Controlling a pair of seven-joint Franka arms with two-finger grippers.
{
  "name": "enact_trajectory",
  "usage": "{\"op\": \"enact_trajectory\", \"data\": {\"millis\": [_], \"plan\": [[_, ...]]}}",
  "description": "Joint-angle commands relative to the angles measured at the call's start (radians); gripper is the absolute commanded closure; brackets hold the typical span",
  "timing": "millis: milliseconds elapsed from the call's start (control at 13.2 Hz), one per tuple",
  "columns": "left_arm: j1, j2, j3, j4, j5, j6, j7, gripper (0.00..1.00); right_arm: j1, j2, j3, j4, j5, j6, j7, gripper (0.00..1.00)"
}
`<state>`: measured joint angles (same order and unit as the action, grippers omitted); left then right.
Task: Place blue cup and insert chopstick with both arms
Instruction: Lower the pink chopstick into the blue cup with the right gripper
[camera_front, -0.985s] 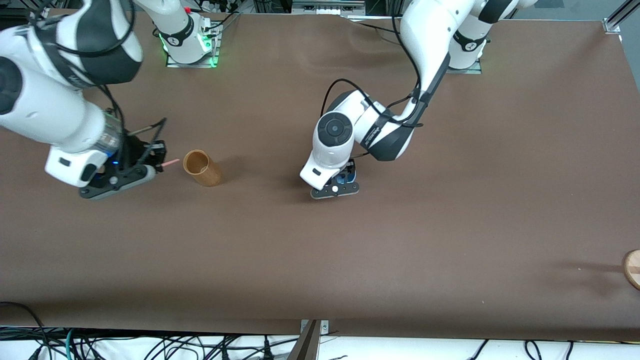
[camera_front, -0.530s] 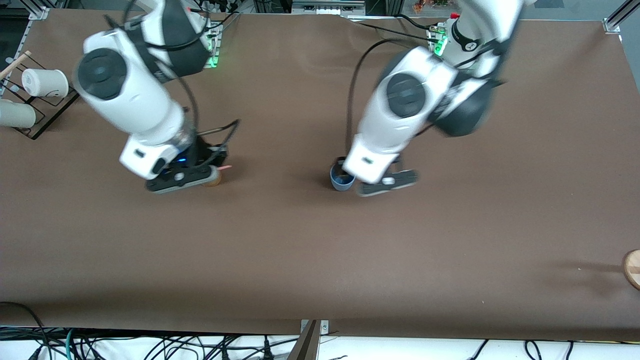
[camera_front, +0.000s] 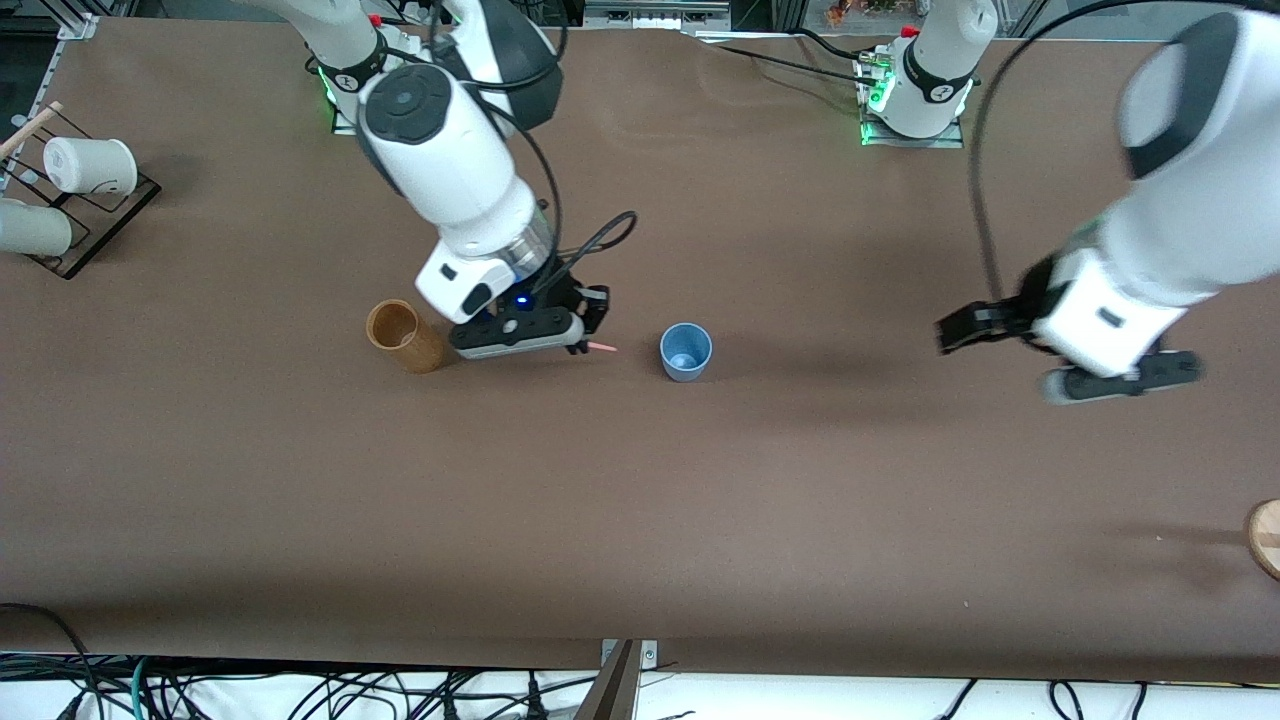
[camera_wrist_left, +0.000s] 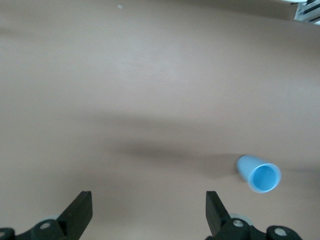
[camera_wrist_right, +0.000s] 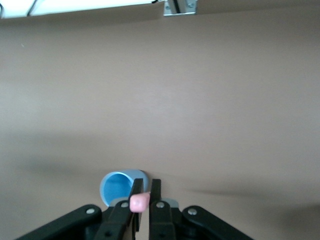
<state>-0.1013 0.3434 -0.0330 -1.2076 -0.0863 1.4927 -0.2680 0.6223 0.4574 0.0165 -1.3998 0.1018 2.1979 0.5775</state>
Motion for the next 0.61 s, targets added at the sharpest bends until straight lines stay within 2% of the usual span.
{"op": "enact_trajectory", "data": {"millis": [0, 227, 530], "plan": [[0.083, -0.081, -0.004, -0.059, -0.007, -0.040, 0.203, 0.00, 0.034, 0.062, -0.007, 0.060, 0.015, 0.037, 0.108, 1.00], [0.144, -0.125, -0.005, -0.125, 0.022, -0.046, 0.326, 0.00, 0.074, 0.113, -0.007, 0.074, 0.013, 0.088, 0.180, 1.00], [0.169, -0.118, -0.004, -0.139, 0.022, -0.048, 0.328, 0.00, 0.117, 0.150, -0.009, 0.074, 0.009, 0.103, 0.219, 1.00]]}}
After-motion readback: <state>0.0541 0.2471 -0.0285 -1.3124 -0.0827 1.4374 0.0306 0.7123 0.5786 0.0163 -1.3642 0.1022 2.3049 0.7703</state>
